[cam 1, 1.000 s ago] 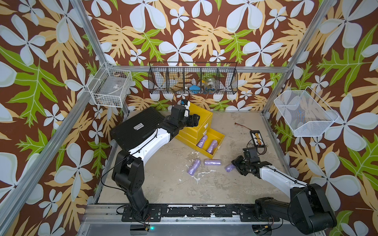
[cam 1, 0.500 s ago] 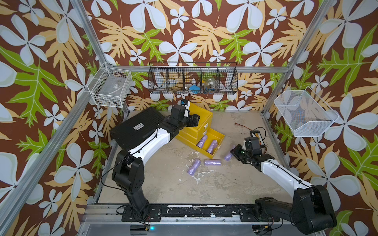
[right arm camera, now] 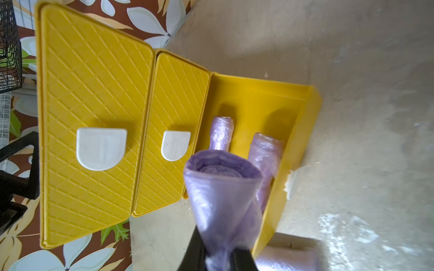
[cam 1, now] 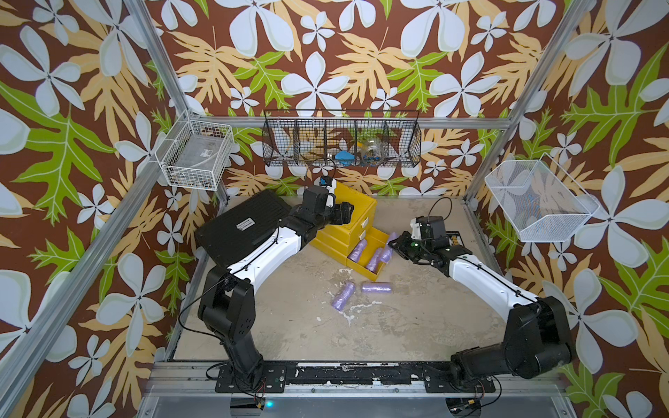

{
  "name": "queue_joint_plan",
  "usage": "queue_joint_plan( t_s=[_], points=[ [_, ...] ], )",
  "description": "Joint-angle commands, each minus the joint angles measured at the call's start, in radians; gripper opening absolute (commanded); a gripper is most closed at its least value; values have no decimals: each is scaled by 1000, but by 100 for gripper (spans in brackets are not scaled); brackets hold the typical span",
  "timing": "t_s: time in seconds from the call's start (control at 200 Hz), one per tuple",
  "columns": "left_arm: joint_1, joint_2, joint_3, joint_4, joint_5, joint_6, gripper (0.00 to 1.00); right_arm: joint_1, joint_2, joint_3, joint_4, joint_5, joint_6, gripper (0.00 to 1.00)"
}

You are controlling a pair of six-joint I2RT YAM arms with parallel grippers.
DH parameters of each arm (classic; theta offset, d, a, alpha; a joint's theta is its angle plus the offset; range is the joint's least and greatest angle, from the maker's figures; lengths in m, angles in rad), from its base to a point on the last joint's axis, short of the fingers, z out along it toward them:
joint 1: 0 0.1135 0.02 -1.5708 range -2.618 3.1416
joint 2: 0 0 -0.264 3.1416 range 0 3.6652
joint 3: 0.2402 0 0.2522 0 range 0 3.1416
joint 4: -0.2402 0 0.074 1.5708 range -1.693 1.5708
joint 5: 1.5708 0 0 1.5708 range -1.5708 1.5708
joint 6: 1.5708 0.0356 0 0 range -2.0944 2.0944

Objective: Sort the rolls of trash bags by color and place them into the drawer
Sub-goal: Place the roll of trash bags in the drawer, then pick up the roll of trash bags from the center of the board.

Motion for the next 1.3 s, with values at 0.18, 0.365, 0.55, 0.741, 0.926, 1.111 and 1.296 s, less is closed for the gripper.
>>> queue_joint_plan(
  t_s=[0.18, 0.365, 0.55, 0.741, 0.926, 1.111, 1.296],
  points=[
    [-1, 7, -5, -184, 29, -35, 80, 38, 154, 56, 84, -5, 106, 16],
    [0, 10, 8, -189, 32, -35, 80, 38, 205, 81, 82, -12, 92, 34],
    [-1, 13, 35, -203, 26, -25, 80, 38, 171, 81, 69, -9, 66, 43],
    [-1, 15, 90, -233, 17, -15, 80, 39, 66, 50, 65, -17, 9, 43],
    [-1, -26, 122, -251, 10, -22, 81, 70, -93, -88, 155, -72, -63, 41],
    [-1, -124, 47, -240, -5, -36, 81, 165, -213, -215, 206, -23, -55, 42],
    [-1, -280, -154, -196, -39, -64, 82, 304, -228, -273, 236, 44, 4, 49]
  ],
)
